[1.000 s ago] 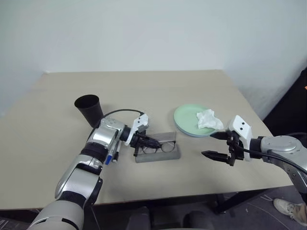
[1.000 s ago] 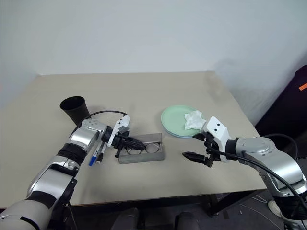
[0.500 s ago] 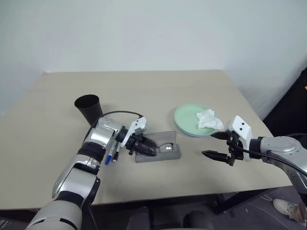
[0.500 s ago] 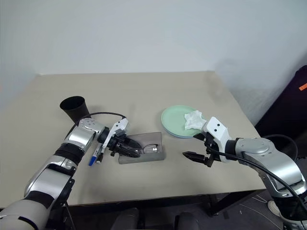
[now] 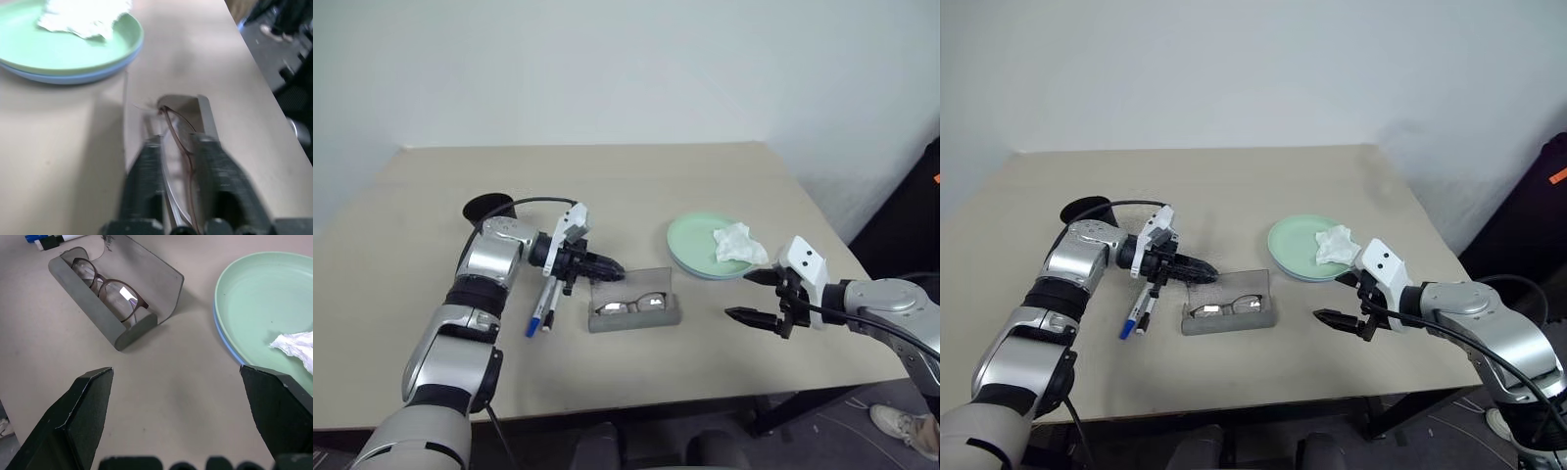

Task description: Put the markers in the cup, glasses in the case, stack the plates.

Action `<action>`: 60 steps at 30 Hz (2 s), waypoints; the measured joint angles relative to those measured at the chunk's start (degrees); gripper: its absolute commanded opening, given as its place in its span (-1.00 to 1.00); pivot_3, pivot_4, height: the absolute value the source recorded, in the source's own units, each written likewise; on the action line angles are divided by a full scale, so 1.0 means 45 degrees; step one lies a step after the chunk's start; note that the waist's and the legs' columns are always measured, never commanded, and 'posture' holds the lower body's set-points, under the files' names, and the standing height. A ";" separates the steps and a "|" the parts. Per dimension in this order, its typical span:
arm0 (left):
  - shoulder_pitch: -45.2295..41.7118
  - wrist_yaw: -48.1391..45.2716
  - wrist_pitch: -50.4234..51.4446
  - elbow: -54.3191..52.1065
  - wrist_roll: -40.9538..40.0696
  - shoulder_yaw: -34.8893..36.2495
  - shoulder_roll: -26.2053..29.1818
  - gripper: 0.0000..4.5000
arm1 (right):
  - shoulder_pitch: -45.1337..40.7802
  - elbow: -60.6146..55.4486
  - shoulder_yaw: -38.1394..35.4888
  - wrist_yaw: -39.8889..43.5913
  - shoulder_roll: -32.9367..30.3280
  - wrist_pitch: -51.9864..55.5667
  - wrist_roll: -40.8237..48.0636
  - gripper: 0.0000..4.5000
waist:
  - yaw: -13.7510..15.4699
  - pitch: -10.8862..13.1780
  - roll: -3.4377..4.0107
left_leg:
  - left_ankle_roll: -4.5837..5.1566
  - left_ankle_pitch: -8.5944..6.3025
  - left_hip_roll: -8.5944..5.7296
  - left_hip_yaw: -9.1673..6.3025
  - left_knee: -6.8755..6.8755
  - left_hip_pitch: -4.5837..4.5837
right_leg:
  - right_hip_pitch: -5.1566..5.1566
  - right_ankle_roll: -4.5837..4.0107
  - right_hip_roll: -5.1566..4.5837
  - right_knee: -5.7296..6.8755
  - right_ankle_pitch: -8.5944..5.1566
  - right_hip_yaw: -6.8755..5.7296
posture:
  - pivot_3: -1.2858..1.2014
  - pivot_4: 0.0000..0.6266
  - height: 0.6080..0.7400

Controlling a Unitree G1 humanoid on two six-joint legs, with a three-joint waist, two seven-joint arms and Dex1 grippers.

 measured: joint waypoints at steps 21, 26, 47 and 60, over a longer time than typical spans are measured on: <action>0.0193 0.3611 -0.2461 0.1948 0.1133 0.0343 -0.0824 -0.99 | -0.0278 -0.0081 0.0005 -0.0049 0.0111 0.0025 0.0006 1.00 | 0.0010 0.0012 -0.0021 | 0.0000 0.0000 0.0000 0.0000 0.0012 -0.0001 | 0.0005 0.0001 0.0000 0.0007 0.0003 -0.0003 | 0.03 -1.00 1.00; 0.0105 0.3612 -0.2190 0.1997 0.1035 0.0663 -0.0823 -0.99 | -0.0268 -0.0110 0.0005 -0.0094 0.0150 0.0047 0.0006 1.00 | 0.0010 0.0012 -0.0021 | 0.0002 0.0002 0.0000 0.0001 0.0012 -0.0001 | 0.0006 0.0001 0.0000 0.0007 0.0003 -0.0002 | 0.03 -1.00 1.00; 0.0331 0.3149 -0.2670 0.2054 0.1657 0.0468 -0.1224 -0.99 | -0.0353 -0.0115 0.0070 -0.0092 0.0214 0.0048 -0.0007 1.00 | 0.0005 0.0018 -0.0030 | -0.0002 -0.0001 0.0000 0.0003 0.0023 -0.0001 | 0.0010 0.0000 -0.0001 0.0009 0.0005 -0.0002 | 0.03 -1.00 1.00; 0.2783 0.0950 -0.1500 -0.2822 0.1380 -0.0341 0.0019 -0.99 | -0.0464 -0.0106 0.0312 -0.0114 0.0207 0.0042 -0.0050 1.00 | -0.0027 0.0011 -0.0017 | -0.0003 -0.0002 0.0002 0.0006 0.0012 0.0006 | 0.0009 -0.0004 -0.0005 0.0008 0.0005 0.0003 | 0.03 -1.00 1.00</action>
